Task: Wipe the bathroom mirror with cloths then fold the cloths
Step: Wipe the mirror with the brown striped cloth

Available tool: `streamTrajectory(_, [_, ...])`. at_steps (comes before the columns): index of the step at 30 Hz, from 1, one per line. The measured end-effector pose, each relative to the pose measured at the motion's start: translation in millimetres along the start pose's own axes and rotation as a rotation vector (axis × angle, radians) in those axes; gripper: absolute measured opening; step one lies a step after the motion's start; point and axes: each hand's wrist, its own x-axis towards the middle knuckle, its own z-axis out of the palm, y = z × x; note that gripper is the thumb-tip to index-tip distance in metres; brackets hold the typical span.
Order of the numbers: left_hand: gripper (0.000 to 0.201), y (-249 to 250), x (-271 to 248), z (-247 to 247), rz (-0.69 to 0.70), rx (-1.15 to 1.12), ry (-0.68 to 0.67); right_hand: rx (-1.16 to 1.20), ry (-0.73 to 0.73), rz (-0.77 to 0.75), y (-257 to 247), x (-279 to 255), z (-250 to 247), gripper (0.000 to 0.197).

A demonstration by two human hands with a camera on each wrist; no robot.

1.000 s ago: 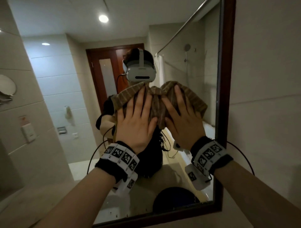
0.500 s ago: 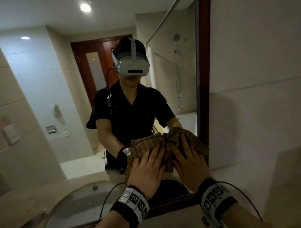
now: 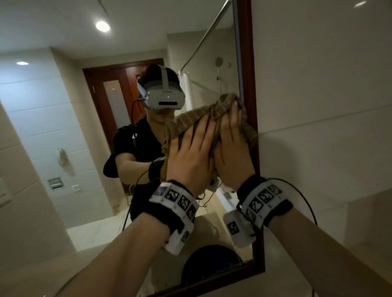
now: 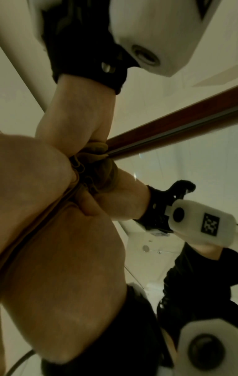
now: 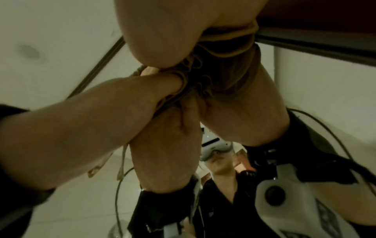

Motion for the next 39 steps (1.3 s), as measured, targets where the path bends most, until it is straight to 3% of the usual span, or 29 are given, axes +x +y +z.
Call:
streamTrajectory(3, [0.07, -2.3, 7.8, -3.8, 0.009, 0.007, 0.019, -0.013, 0.026, 0.017, 2.6, 8.5, -4.9, 0.062])
streamTrajectory(7, [0.069, 4.4, -19.6, 5.0, 0.0, 0.007, 0.007, 0.026, -0.028, 0.004, 0.8, -20.0, 9.1, 0.063])
streamTrajectory(12, [0.067, 6.7, -88.5, 40.3, 0.093, -0.014, -0.118, 0.127, -0.133, 0.019, -4.0, -98.6, 53.5, 0.06])
streamTrajectory(16, [0.057, 11.1, -156.5, 74.3, 0.112, -0.107, -0.287, 0.239, -0.145, 0.033, -14.7, -170.0, 83.4, 0.073])
streamTrajectory(19, [0.06, 15.4, -201.4, 93.8, 0.103, -0.163, -0.427, 0.312, -0.247, 0.14, -19.8, -227.8, 106.0, 0.062])
streamTrajectory(23, [0.063, 15.3, -225.4, 98.7, 0.139, -0.166, -0.46, 0.33, -0.322, 0.163, -19.6, -270.6, 120.8, 0.057])
streamTrajectory(29, [0.057, 5.4, -222.2, 94.1, 0.205, -0.121, -0.331, 0.36, -0.277, 0.077, -13.3, -234.5, 110.1, 0.067])
streamTrajectory(33, [0.056, -18.8, -188.1, 71.1, 0.12, -0.095, -0.217, 0.331, -0.122, -0.06, -15.5, -170.1, 85.6, 0.064])
streamTrajectory(39, [0.065, -66.6, -147.2, 21.3, -0.004, 0.03, -0.092, 0.338, 0.015, -0.024, -44.2, -99.9, 53.8, 0.066])
